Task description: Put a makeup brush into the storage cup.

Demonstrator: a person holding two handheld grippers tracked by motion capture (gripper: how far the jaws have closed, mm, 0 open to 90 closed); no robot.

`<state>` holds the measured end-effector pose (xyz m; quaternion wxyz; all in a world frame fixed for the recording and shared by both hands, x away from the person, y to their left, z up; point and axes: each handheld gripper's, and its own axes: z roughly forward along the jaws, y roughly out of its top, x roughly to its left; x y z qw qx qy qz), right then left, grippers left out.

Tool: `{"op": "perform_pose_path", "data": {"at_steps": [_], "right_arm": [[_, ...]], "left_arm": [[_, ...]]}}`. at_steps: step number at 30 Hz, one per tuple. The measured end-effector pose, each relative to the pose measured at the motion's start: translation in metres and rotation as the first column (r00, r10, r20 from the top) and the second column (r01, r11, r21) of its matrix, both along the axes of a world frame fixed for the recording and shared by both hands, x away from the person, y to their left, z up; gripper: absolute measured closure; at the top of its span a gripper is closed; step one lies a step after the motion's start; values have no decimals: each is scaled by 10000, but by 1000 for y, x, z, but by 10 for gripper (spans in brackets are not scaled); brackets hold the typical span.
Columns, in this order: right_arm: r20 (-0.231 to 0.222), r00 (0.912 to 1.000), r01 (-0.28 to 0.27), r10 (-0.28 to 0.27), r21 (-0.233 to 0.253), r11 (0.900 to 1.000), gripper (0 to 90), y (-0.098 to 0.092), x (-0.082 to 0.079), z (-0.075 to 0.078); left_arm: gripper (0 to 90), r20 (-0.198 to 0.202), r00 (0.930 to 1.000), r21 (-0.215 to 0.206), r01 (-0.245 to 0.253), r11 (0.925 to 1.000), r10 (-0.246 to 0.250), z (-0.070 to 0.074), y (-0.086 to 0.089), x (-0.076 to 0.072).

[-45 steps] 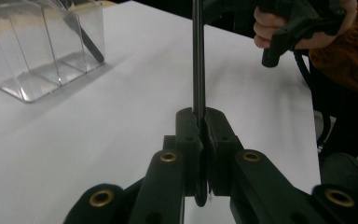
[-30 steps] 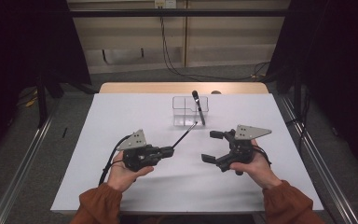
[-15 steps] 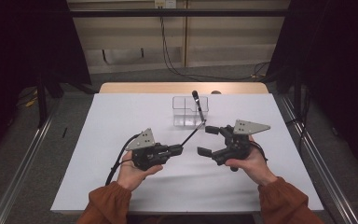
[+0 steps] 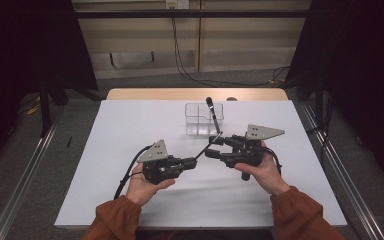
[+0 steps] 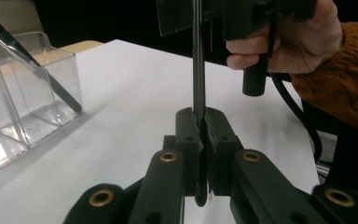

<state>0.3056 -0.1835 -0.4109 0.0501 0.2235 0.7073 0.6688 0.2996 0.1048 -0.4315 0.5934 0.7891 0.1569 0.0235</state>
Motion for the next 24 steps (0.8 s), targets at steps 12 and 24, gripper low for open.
{"op": "perform_pose_path", "data": {"at_steps": [12,24], "right_arm": [[-438,9987,-250,268,407,9989,754,-3,2,-6],[-919,9942,-496,556,670,9965,815,-2,4,-7]], "left_arm": [[855,26,10000,229,65,9997,-66,-6,-3,-1],[850,-129,9999,378,73,9993,-68,-10,-8,-1]]}}
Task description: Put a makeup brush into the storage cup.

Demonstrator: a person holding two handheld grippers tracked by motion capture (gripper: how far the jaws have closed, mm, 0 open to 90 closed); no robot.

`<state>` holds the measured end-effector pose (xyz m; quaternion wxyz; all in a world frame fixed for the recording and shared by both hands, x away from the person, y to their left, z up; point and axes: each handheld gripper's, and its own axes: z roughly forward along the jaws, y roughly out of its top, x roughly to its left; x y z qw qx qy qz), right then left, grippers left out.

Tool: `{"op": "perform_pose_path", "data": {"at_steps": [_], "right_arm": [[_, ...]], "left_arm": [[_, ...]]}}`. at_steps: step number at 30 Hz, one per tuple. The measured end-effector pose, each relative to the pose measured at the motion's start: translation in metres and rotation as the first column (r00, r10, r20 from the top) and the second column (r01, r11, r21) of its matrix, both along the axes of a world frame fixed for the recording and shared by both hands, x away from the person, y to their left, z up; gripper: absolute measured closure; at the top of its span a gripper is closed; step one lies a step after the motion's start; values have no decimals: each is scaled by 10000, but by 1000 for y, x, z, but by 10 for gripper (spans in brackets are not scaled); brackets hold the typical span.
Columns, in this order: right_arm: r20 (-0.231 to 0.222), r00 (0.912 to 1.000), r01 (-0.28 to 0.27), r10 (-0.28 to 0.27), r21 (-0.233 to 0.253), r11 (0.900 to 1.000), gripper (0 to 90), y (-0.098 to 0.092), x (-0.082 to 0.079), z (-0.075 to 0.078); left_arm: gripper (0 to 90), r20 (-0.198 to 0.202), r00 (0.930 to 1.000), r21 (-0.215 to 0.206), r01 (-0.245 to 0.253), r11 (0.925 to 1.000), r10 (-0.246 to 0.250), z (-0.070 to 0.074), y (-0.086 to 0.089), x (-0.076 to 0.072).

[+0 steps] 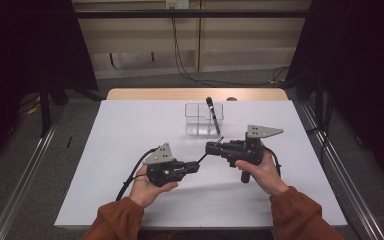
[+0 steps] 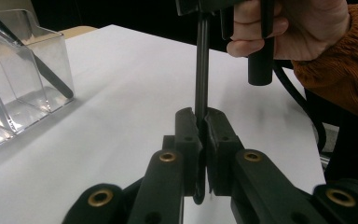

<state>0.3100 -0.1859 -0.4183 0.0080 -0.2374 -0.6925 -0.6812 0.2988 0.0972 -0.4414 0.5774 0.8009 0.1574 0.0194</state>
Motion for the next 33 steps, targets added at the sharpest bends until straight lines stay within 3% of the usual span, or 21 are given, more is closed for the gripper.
{"op": "perform_pose_path", "data": {"at_steps": [9,19,30,33], "right_arm": [[-116,9989,-463,463,-43,9989,860,2,-1,1],[-143,9991,-401,402,86,9992,860,-2,-1,3],[-71,9992,-405,403,-182,9990,860,-8,-1,5],[-76,9988,-482,480,-282,9984,860,-9,-1,5]], "left_arm": [[800,109,9996,5,-256,9997,256,-2,1,1],[634,231,9983,19,-528,9986,527,-1,3,1],[414,175,9938,94,-1099,9939,1098,0,8,1],[304,129,9904,111,-1381,9904,1380,1,10,2]]}}
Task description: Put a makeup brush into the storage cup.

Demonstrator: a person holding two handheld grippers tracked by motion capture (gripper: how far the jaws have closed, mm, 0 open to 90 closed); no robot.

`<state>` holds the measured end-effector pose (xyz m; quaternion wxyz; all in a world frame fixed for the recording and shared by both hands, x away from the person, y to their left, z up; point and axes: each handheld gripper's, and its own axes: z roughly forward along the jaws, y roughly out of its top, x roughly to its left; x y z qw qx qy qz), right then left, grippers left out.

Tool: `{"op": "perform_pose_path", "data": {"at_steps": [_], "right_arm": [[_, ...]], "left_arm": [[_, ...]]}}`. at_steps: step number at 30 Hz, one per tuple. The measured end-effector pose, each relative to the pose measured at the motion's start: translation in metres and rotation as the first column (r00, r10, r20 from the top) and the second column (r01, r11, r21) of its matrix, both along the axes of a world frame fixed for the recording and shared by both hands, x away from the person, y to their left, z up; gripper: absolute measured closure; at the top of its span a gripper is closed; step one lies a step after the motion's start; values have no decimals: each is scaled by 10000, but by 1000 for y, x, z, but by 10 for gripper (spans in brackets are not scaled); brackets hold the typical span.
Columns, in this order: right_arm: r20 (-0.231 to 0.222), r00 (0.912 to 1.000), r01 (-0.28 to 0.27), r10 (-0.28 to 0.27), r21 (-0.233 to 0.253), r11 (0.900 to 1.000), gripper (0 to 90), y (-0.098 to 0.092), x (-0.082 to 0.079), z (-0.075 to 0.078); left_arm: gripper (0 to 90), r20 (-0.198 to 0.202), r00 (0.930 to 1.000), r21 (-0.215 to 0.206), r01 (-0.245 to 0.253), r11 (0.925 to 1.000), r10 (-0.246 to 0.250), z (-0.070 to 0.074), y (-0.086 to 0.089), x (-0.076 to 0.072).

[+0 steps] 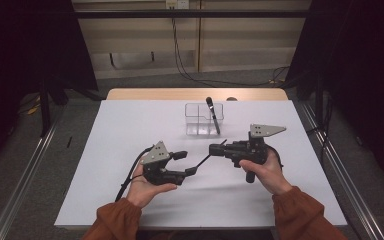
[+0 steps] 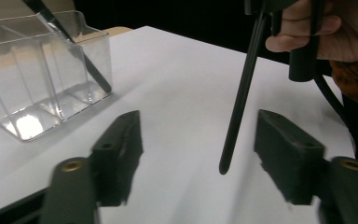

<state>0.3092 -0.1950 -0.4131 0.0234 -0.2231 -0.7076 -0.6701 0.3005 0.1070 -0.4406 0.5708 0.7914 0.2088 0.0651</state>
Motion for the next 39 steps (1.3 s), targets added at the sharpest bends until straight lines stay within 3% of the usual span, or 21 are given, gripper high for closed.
{"op": "perform_pose_path", "data": {"at_steps": [5,7,13,18,26,39], "right_arm": [[-70,9999,95,-95,-80,9999,860,-4,2,0],[-185,9997,180,-183,-149,9997,860,-6,2,1],[-288,9989,358,-365,-234,9991,861,-15,4,5],[-52,9975,699,-702,-512,9962,860,-21,5,8],[-109,9965,820,-832,-830,9932,860,-29,6,8],[-224,9918,1234,-1260,-924,9880,860,-47,7,13]], "left_arm": [[199,-77,9996,33,-263,9996,263,4,4,1],[133,-300,9985,58,-465,9989,467,6,7,3],[71,-234,9955,101,-921,9957,923,11,21,4],[57,-264,9941,346,-1047,9939,1057,14,29,1],[45,-187,9907,691,-1335,9886,1350,17,41,-5],[44,-185,9784,557,-2045,9773,2058,18,72,-13]]}}
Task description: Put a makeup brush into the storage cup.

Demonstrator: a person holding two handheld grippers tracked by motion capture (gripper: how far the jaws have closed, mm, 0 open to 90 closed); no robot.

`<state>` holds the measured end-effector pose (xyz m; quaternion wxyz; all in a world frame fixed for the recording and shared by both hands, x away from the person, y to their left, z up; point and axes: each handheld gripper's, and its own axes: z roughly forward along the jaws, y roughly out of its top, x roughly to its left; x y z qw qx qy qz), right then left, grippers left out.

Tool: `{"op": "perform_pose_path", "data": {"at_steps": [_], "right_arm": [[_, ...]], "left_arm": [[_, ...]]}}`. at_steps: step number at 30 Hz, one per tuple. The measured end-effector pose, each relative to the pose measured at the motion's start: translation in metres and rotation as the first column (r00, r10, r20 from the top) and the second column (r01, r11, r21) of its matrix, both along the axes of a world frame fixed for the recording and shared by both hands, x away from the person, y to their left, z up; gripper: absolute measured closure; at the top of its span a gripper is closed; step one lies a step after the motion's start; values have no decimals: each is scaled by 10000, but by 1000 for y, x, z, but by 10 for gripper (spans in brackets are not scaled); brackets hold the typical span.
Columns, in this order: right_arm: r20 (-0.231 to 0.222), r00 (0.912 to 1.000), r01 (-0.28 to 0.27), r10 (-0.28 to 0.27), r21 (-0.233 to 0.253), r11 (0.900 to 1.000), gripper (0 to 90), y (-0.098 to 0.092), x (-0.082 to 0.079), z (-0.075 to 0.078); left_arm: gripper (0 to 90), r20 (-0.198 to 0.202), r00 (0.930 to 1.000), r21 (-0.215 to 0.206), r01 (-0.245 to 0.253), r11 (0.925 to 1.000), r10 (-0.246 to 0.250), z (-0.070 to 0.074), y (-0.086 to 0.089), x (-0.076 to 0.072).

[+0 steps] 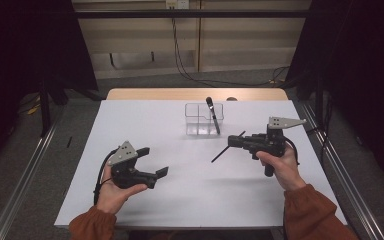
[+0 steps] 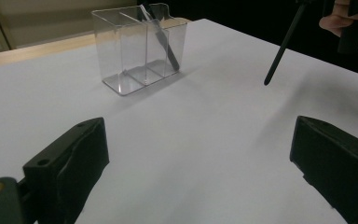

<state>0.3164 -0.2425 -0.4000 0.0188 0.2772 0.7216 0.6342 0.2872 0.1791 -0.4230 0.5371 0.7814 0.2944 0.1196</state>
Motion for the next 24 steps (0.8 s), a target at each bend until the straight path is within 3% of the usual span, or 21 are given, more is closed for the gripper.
{"op": "perform_pose_path", "data": {"at_steps": [4,8,13,19,24], "right_arm": [[97,9999,117,-117,-18,9999,861,-4,2,1],[187,9995,267,-264,-155,9995,860,-8,4,3],[242,9988,436,-429,-290,9986,861,-13,7,5],[199,9981,597,-586,-613,9963,861,-17,10,6],[227,9973,714,-699,-745,9947,861,-20,14,10]], "left_arm": [[45,168,9998,311,-100,9995,95,-2,7,-5],[44,250,9992,304,-325,9990,317,-3,15,-11],[33,395,9953,75,-883,9961,879,-2,30,-16],[25,621,9906,43,-1228,9924,1223,-5,44,-22],[22,811,9895,-275,-1178,9927,1197,-8,52,-30]]}}
